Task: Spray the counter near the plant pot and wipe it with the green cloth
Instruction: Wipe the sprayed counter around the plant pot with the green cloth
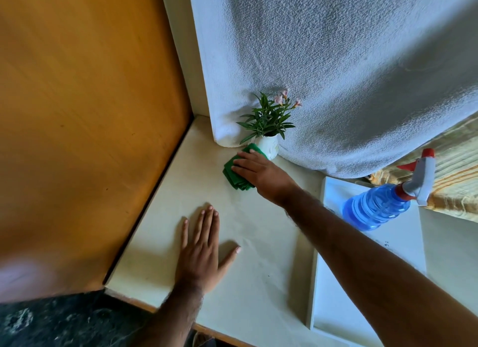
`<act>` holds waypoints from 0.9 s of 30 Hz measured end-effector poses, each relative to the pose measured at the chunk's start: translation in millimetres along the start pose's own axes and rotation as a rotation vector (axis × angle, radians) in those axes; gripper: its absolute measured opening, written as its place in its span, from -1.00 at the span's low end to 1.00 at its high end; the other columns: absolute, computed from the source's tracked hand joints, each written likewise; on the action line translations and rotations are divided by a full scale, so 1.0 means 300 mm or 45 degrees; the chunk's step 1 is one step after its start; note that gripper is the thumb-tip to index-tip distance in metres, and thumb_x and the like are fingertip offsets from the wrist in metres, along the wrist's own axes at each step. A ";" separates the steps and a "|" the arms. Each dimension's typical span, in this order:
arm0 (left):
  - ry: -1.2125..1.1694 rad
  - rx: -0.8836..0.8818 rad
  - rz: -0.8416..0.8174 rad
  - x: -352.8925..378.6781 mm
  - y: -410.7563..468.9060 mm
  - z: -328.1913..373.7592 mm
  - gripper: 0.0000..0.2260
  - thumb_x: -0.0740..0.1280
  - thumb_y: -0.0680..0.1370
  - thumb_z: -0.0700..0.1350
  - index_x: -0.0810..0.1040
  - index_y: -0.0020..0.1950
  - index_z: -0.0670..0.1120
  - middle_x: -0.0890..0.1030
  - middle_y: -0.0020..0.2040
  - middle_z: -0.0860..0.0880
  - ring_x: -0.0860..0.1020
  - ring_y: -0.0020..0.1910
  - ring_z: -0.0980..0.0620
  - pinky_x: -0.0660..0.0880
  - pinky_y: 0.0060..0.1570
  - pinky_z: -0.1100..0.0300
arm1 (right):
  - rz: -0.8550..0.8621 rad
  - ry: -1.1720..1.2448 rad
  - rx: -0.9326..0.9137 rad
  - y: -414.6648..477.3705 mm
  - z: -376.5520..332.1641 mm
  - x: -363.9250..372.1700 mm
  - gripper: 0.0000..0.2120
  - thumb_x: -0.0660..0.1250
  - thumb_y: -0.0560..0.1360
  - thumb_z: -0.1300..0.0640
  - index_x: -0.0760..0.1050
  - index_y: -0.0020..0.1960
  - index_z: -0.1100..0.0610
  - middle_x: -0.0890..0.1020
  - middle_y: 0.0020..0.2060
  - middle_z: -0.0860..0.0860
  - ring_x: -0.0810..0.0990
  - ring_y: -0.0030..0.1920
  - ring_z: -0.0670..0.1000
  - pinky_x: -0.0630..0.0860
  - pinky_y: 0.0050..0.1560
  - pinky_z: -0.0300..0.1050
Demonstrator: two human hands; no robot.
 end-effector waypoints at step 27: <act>0.007 0.018 0.040 0.005 0.000 0.003 -0.08 0.01 0.57 0.48 -0.01 0.68 -0.16 0.04 0.71 -0.13 0.04 0.69 -0.11 0.10 0.60 -0.32 | 0.017 0.070 0.238 -0.157 0.060 0.038 -0.43 0.22 0.37 0.62 0.49 0.34 0.35 0.52 0.34 0.28 0.36 0.44 0.33 0.23 0.47 0.30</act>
Point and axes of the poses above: each hand's wrist, its own y-axis towards the middle knuckle, its own x-axis out of the palm, z = x × y, the point moved 5 cm from there along y, towards the middle knuckle
